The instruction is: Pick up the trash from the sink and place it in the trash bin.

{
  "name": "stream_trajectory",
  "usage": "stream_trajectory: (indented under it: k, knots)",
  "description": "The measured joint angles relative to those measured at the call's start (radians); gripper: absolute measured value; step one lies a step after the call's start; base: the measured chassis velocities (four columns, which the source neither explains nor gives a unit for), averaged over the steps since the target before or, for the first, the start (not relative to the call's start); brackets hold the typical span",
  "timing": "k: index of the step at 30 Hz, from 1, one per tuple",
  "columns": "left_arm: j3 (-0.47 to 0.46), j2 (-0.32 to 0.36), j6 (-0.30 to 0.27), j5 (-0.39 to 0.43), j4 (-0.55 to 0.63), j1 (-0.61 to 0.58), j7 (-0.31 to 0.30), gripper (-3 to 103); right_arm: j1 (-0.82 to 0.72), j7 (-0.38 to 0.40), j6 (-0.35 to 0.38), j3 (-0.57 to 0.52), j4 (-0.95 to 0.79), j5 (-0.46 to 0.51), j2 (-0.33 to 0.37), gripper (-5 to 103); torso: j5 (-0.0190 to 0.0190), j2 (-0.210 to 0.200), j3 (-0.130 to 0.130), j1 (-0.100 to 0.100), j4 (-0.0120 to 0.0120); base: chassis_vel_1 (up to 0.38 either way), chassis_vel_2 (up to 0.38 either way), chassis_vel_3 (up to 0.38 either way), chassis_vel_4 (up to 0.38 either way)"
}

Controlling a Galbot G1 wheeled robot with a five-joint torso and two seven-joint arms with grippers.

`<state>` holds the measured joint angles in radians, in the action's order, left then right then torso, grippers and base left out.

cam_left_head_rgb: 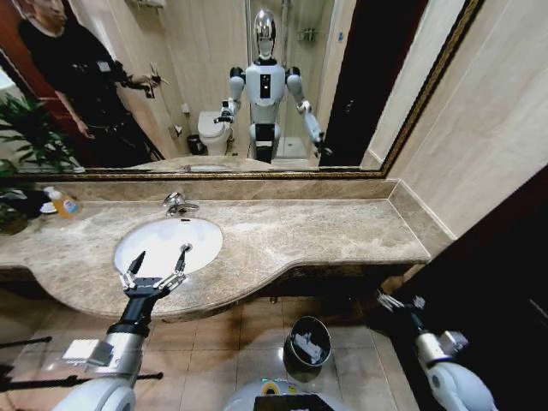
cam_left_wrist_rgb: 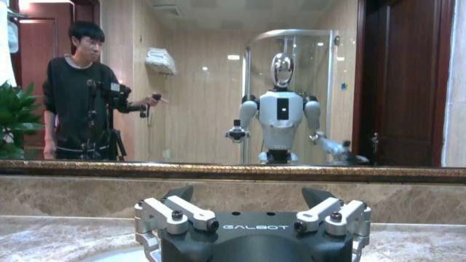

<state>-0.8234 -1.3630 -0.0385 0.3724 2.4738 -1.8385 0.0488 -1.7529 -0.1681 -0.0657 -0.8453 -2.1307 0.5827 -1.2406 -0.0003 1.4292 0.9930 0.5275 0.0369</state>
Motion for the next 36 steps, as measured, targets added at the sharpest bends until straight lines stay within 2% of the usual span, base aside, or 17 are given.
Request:
stream_trajectory:
  k: [4,7,12,15,23,36]
  knots:
    - [0.000,0.000,0.000,0.000,0.000,0.000,0.000,100,-0.003,0.012,0.047,0.042,-0.133,-0.011,-0.027,100,0.0001,0.000,0.000,0.000,0.0000,0.000,0.000,0.000,0.000]
    - [0.000,0.000,0.000,0.000,0.000,0.000,0.000,100,0.015,0.002,0.076,0.117,-0.229,-0.021,-0.053,100,-0.0002,0.000,0.000,0.000,-0.0002,0.000,0.000,0.000,0.000]
    - [0.000,0.000,0.000,0.000,0.000,0.000,0.000,100,0.096,-0.001,0.066,0.166,-0.193,-0.056,-0.077,100,0.0003,0.000,0.000,0.000,-0.0001,0.000,0.000,0.000,0.000]
    - [0.000,0.000,0.000,0.000,0.000,0.000,0.000,100,0.172,0.068,0.068,0.193,-0.112,-0.117,-0.077,100,0.0004,0.000,0.000,0.000,0.0001,0.000,0.000,0.000,0.000]
    - [0.000,0.000,0.000,0.000,0.000,0.000,0.000,100,0.180,0.077,0.080,0.159,-0.054,-0.102,-0.052,100,0.0003,0.000,0.000,0.000,-0.0001,0.000,0.000,0.000,0.000]
    - [0.000,0.000,0.000,0.000,0.000,0.000,0.000,100,0.179,0.074,0.075,0.156,-0.047,-0.101,-0.049,100,0.0003,0.000,0.000,0.000,-0.0001,0.000,0.000,0.000,0.000]
